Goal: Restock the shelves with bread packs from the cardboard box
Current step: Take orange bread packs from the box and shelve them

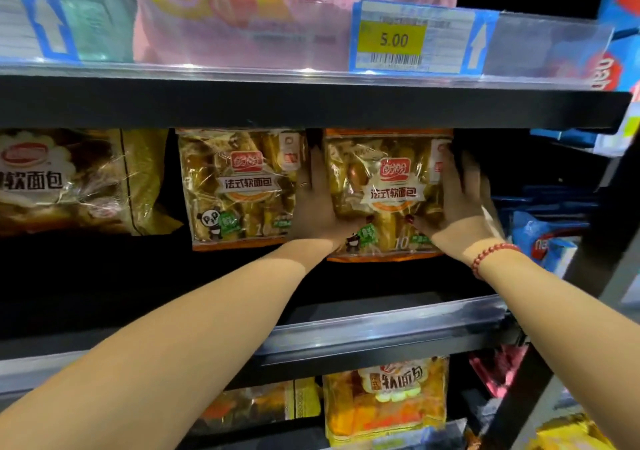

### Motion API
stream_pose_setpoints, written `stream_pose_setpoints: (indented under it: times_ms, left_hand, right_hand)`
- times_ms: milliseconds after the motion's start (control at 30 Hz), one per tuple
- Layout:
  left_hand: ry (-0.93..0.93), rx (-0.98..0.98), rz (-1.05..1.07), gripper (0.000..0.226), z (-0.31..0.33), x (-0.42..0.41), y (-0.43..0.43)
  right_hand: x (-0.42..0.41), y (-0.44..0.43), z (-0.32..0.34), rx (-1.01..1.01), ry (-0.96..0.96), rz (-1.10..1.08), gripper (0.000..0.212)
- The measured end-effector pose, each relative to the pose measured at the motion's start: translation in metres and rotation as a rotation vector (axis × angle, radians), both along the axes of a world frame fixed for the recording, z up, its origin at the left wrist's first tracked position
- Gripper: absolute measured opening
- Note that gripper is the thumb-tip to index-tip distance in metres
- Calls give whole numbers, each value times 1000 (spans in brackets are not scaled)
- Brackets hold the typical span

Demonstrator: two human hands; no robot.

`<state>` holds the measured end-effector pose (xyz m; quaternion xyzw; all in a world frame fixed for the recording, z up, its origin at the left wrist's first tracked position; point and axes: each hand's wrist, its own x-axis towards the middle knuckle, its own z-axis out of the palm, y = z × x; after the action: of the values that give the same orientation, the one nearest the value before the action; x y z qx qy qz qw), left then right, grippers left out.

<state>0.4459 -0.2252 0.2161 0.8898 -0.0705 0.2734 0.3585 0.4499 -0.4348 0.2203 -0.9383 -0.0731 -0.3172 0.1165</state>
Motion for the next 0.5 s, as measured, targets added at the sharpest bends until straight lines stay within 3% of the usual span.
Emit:
stream_pose_setpoints:
  times_ms: [133,167,267,500]
  left_hand:
    - [-438,465,18,113,-1,-3,-1]
    - [-477,593,8,110,-2,0,-1]
    - [-367,788,-19,109,-4,3,-3]
    - [-213,805,2,103,5,-6,-7]
  right_hand:
    - [1,0,-5,-309,-154,66,95]
    - [0,2,-6,-340,-154,86,94]
    - [5,6,-10,-374,-138,120,93]
    - [0,11,-6,-377,-70,121,83]
